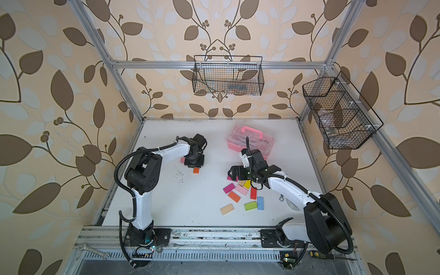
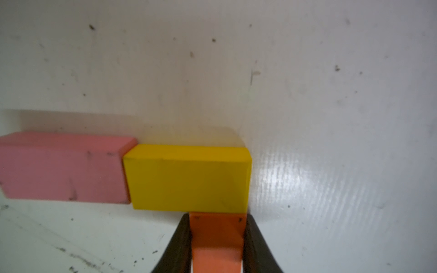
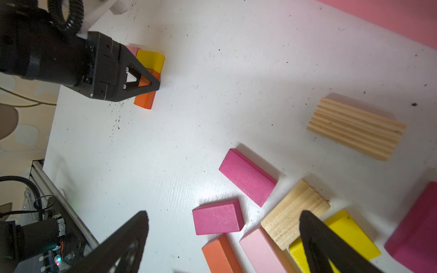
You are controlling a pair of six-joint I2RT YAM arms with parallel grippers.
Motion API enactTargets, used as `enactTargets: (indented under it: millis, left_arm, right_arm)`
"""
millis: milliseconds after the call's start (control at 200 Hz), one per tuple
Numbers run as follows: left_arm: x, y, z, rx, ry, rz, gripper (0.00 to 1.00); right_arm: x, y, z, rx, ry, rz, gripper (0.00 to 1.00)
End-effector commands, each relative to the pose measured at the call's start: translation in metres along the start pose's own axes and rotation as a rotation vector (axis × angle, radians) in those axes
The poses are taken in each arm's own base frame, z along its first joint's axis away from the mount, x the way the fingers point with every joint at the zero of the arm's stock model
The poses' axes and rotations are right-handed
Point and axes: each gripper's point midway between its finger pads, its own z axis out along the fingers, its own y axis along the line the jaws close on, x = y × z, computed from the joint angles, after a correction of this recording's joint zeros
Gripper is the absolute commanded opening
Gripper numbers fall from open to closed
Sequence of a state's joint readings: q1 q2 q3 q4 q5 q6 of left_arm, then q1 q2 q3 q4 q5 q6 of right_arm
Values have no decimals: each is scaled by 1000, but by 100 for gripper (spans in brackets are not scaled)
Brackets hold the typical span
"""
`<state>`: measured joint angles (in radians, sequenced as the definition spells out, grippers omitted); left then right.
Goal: Assemble the number 7 with building blocks
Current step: Assemble the building block at the center of the board.
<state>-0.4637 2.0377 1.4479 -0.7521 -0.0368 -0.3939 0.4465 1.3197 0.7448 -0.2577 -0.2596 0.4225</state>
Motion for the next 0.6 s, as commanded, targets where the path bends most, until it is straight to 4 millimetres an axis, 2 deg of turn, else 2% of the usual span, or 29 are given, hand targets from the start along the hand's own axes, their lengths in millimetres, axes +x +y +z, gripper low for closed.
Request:
enactTargets:
  millis: [0,595]
  left_arm:
    - [12,9,19,-42,58,11,27]
    - [11,10,7,-31,32,4,43]
  right_arm:
    - [1,0,2,-5,11,-3,100]
    - [1,5,-1,-7,5,-8,100]
